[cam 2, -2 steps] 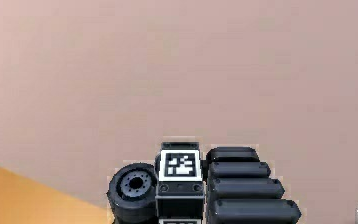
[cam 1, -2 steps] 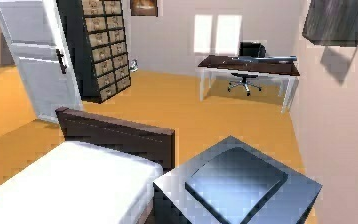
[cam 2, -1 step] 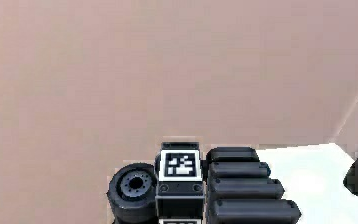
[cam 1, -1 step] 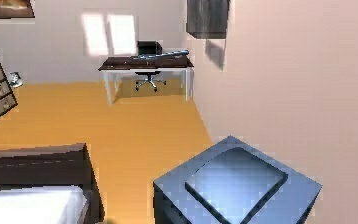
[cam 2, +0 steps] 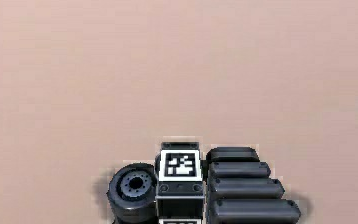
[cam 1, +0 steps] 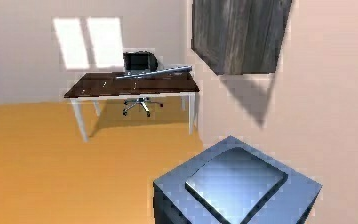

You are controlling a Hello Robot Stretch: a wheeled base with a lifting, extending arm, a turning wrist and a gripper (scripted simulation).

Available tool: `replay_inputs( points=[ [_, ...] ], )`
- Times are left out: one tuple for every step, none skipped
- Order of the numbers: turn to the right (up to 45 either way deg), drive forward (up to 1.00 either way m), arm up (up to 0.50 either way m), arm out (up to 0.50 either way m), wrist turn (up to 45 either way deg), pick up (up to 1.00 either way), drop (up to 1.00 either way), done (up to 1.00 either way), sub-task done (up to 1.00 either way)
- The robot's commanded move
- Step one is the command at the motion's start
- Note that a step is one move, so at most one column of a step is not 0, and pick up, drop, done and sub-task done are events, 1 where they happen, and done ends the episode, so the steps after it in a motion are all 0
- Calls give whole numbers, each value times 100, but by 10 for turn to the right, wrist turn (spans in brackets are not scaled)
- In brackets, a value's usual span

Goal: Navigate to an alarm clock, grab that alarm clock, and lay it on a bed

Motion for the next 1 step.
replay_inputs(
  points=[
    [30, 0, 0, 0, 0, 0, 0, 0, 0]
  ],
)
